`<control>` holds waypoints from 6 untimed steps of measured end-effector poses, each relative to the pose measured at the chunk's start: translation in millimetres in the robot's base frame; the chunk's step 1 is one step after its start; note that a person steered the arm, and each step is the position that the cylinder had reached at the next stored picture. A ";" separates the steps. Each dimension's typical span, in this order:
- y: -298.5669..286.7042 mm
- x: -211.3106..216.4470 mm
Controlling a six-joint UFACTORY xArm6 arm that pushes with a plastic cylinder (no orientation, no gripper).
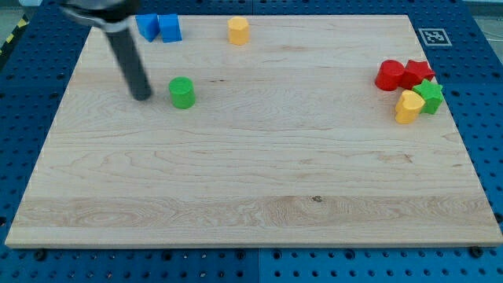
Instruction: Move the green circle towards the center right of the board
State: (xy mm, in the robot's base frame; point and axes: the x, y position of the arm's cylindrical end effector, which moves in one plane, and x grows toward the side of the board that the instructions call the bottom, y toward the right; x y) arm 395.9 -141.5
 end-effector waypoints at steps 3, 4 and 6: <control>232.9 0.4; 242.3 0.4; 321.0 1.3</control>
